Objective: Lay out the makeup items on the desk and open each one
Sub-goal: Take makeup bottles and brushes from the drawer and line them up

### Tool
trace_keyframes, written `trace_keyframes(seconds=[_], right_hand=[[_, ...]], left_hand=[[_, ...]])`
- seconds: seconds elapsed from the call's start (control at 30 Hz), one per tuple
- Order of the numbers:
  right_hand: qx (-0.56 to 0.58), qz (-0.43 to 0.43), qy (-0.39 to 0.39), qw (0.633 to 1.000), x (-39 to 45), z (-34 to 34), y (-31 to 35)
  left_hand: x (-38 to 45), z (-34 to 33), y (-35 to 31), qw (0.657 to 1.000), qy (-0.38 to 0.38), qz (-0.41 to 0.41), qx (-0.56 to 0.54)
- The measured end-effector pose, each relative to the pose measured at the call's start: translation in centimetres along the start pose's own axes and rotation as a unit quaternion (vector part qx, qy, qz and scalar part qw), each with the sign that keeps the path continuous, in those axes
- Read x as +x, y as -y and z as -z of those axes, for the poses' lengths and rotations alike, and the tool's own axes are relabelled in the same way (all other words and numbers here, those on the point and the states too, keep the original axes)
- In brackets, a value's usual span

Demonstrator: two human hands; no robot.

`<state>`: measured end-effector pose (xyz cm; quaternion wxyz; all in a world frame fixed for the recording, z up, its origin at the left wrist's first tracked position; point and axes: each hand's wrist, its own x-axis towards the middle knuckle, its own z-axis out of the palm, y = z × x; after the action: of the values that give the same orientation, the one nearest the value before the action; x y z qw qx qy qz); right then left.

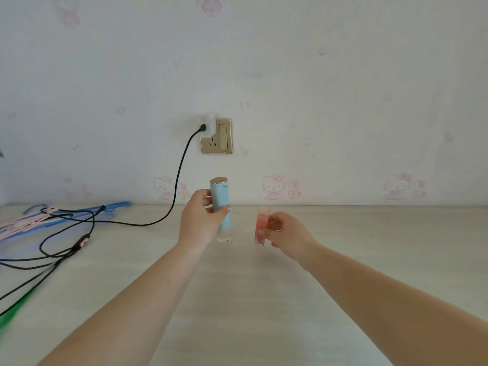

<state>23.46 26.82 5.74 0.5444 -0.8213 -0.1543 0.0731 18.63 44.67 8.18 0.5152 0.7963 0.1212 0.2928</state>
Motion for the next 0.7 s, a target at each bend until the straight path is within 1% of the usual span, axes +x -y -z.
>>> trace_keyframes(seconds=[0.13,0.4,0.6,0.7], right_hand=[[0.003,0.003,-0.009,1.000,1.7,-0.8,-0.9],[-0.016,0.027,0.012,0.999,3.4,-2.3,-1.7],[-0.083,0.052,0.036,0.994,4.0,-1.9,-2.2],[-0.091,0.061,0.043,0.993,4.1,-1.8,-2.4]], left_hand=[[0.9,-0.8,1.1,1.000,-0.009,0.000,0.015],[1.4,-2.1,2.5,1.000,-0.008,-0.002,0.010],[1.4,-1.9,3.2,1.000,-0.007,-0.002,-0.006],[1.1,-2.0,3.5,1.000,-0.012,-0.002,-0.012]])
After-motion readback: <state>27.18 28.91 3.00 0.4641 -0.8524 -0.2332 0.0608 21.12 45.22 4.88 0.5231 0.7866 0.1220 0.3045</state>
